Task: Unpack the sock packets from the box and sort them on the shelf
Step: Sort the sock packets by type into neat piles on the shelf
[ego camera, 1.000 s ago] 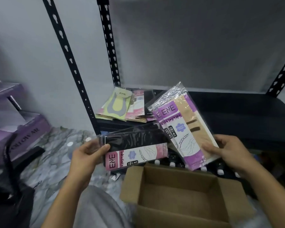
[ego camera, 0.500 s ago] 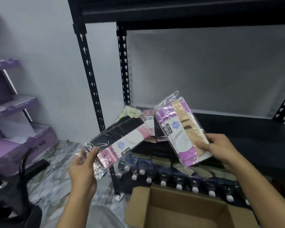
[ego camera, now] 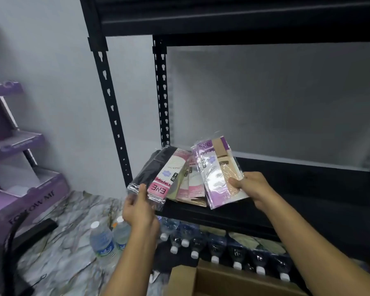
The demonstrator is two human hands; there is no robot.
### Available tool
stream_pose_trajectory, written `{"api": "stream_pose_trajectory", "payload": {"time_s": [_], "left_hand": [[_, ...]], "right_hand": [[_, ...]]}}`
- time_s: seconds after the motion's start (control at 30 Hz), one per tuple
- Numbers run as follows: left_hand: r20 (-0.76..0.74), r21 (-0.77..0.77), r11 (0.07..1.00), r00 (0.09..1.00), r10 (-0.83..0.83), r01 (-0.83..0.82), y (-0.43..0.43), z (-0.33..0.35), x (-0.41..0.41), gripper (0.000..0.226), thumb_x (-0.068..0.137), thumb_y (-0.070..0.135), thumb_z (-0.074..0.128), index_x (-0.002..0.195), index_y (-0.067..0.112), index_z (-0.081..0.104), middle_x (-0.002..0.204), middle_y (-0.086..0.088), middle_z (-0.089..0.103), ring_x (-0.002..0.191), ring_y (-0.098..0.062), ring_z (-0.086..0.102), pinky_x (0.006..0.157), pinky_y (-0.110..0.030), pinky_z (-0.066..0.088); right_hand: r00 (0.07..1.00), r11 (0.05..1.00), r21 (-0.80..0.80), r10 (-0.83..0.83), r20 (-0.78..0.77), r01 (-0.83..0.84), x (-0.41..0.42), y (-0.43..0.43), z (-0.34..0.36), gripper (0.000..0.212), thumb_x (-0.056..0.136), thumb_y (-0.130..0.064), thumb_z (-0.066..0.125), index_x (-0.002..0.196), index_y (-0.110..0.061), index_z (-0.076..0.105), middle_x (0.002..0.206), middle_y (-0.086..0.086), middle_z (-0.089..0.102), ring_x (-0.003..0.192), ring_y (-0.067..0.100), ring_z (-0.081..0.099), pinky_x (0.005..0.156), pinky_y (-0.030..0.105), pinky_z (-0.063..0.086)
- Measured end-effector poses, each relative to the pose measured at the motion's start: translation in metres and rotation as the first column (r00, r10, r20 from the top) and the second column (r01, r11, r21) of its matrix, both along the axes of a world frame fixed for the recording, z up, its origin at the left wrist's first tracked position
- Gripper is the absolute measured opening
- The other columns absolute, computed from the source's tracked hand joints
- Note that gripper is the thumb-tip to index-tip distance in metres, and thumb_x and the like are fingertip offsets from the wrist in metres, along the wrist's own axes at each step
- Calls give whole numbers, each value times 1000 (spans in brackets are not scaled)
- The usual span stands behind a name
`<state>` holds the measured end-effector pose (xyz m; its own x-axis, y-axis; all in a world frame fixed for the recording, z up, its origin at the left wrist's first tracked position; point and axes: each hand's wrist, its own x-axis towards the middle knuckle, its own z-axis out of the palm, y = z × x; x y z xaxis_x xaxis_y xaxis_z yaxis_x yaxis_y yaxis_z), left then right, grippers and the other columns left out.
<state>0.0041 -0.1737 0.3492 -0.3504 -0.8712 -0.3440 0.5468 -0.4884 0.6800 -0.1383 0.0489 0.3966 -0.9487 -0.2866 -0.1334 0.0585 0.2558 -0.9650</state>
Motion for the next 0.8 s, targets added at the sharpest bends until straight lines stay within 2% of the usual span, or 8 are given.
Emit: {"api": "stream_pose_trajectory", "payload": {"time_s": [0.13, 0.23, 0.3, 0.37, 0.47, 0.6, 0.7, 0.8], "left_hand": [[12, 36, 999, 1000, 27, -27, 1, 8, -31, 33, 86, 3, 71, 113, 11, 54, 97, -11, 69, 61, -12, 70, 52, -27, 58], [64, 84, 995, 997, 45, -50, -1, 6, -50, 28, 84, 4, 74, 101, 15, 55, 99, -11, 69, 72, -18, 70, 65, -34, 59], [145, 45, 995, 986, 80, -88, -2, 0, -58, 27, 83, 7, 75, 103, 14, 58, 100, -10, 69, 74, -16, 67, 62, -27, 55], [224, -7, 992, 966, 126, -128, -4, -6, -62, 32, 82, 10, 77, 110, 11, 61, 97, -6, 68, 74, -13, 65, 56, -19, 49], [310, -82, 985, 936, 168, -150, -7, -9, -64, 29, 81, 17, 78, 104, 15, 62, 89, 1, 65, 74, -15, 63, 55, -19, 44], [448, -189, 975, 873, 193, -119, -10, -11, -63, 26, 79, 27, 79, 93, 16, 59, 84, 4, 62, 67, -10, 58, 58, -21, 40], [567, -273, 961, 801, 190, -34, -12, -15, -62, 29, 77, 34, 77, 91, 14, 63, 87, 0, 65, 79, -21, 62, 67, -30, 41], [645, -317, 944, 751, 143, 92, -14, -19, -61, 27, 79, 36, 75, 87, 15, 60, 96, -6, 66, 83, -25, 61, 67, -32, 40]], "right_hand": [[997, 998, -30, -45, 55, 47, -20, -26, -6, 11, 83, -6, 71, 93, -6, 68, 90, 12, 73, 79, 23, 70, 65, 32, 56], [994, 997, -14, -72, 78, 73, -30, -39, -17, 16, 83, -7, 72, 97, 0, 69, 89, 14, 73, 77, 24, 71, 63, 33, 57], [995, 997, 27, -73, 73, 72, -34, -45, -27, 14, 83, -8, 72, 94, 0, 69, 89, 15, 73, 80, 28, 71, 76, 43, 59], [997, 994, 89, -67, 34, 64, -36, -50, -36, 15, 83, -13, 72, 92, -2, 70, 91, 14, 73, 83, 28, 71, 82, 44, 58], [996, 976, 204, -60, -71, 73, -35, -54, -43, 20, 83, -24, 72, 92, -6, 71, 91, 8, 73, 80, 22, 70, 73, 33, 57], [984, 946, 309, -44, -171, 96, -31, -56, -46, 32, 83, -35, 69, 94, -5, 69, 92, 6, 71, 80, 20, 67, 66, 30, 54], [975, 924, 366, -34, -220, 115, -28, -59, -46, 34, 84, -38, 68, 101, -9, 63, 100, 4, 67, 79, 18, 61, 56, 26, 45], [974, 911, 400, -13, -225, 104, -26, -58, -46, 37, 83, -41, 67, 103, -10, 63, 102, 5, 68, 83, 20, 63, 62, 28, 48]]}}
